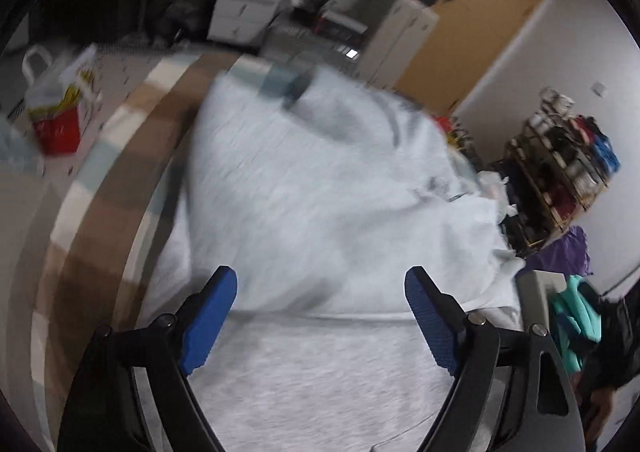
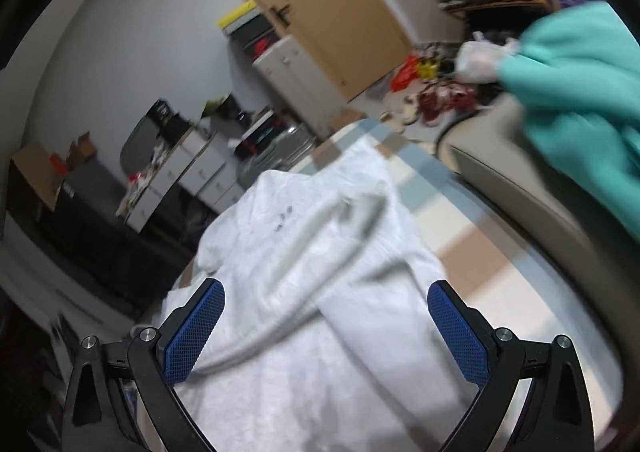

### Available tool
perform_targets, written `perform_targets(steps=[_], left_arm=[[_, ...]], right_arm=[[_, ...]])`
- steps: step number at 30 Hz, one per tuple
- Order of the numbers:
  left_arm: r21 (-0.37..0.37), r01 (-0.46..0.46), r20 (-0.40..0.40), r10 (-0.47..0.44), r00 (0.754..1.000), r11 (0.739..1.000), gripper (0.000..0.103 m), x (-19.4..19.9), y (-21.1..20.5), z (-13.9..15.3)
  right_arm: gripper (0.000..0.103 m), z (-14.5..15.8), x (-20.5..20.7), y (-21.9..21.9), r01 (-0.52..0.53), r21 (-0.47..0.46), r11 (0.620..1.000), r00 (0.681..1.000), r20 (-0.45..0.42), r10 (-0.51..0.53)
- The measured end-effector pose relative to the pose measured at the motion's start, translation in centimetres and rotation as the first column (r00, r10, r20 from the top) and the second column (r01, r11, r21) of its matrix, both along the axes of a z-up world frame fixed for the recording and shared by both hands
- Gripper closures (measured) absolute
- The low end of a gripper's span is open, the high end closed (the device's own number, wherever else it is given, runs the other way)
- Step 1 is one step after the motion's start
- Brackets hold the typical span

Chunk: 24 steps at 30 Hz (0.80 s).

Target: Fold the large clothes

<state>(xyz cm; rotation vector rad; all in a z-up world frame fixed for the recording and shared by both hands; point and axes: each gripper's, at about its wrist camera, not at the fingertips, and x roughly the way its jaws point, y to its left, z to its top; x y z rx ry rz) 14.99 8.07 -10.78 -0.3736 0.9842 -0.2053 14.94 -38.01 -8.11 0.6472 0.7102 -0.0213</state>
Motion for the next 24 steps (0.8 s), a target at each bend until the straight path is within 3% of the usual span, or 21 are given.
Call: perform_targets(steps=[2, 5, 8, 9, 10, 13, 15, 17, 19, 22, 24], left_arm=[[-0.009, 0.005, -0.034, -0.006, 0.999, 1.000, 0.020, 0.6, 0.7, -0.7], [0.068, 0.027, -0.031, -0.025, 0.999, 0.997, 0.020, 0.6, 0.4, -0.8], [0.156, 0.053, 0.012, -0.055, 0.998, 0.986, 0.020, 0.2, -0.8, -0.3], [0.177, 0.057, 0.022, -0.062, 0.998, 0.983, 0.020, 0.0, -0.9, -0.2], [0.196, 0.059, 0.033, -0.067, 0.997, 0.979, 0.020, -0.1, -1.0, -0.1], [0.210, 0.043, 0.061, -0.057, 0.997, 0.977, 0.020, -0.6, -0.5, 0.6], [0.176, 0.047, 0.078, -0.061, 0.995, 0.983, 0.020, -0.8, 0.4, 0.8], [0.189, 0.032, 0.101, -0.052, 0.994, 0.982, 0.020, -0.6, 1.5, 0.7], [0.202, 0.029, 0.122, -0.054, 0.991, 0.979, 0.020, -0.9, 1.6, 1.0], [0.218, 0.034, 0.120, -0.062, 0.991, 0.975, 0.020, -0.8, 1.5, 0.8], [0.236, 0.023, 0.112, -0.051, 0.992, 0.971, 0.020, -0.7, 1.6, 0.6]], right_arm=[[0.000, -0.1, 4.3, -0.2, -0.035, -0.065, 0.997, 0.997, -0.071, 0.030], [0.002, -2.4, 10.4, 0.3, -0.144, -0.173, 0.974, 0.967, -0.233, 0.102], [0.024, -5.6, 14.0, 0.7, -0.178, -0.210, 0.961, 0.915, -0.395, 0.083], [0.026, -6.1, 14.5, 0.9, -0.181, -0.230, 0.956, 0.907, -0.415, 0.072], [0.028, -6.3, 14.9, 1.3, -0.186, -0.250, 0.950, 0.907, -0.416, 0.068], [0.050, -6.5, 15.3, 2.5, -0.208, -0.305, 0.929, 0.910, -0.409, 0.069], [0.095, -6.7, 15.3, 3.3, -0.244, -0.299, 0.923, 0.908, -0.405, 0.109], [0.095, -6.2, 14.9, 3.4, -0.252, -0.289, 0.924, 0.916, -0.378, 0.132], [0.095, -4.8, 13.9, 3.0, -0.239, -0.268, 0.933, 0.942, -0.297, 0.156], [0.095, -2.5, 11.7, 1.8, -0.214, -0.187, 0.959, 0.970, -0.160, 0.185], [0.095, -2.1, 10.6, 0.7, -0.189, -0.135, 0.973, 0.977, -0.126, 0.172]])
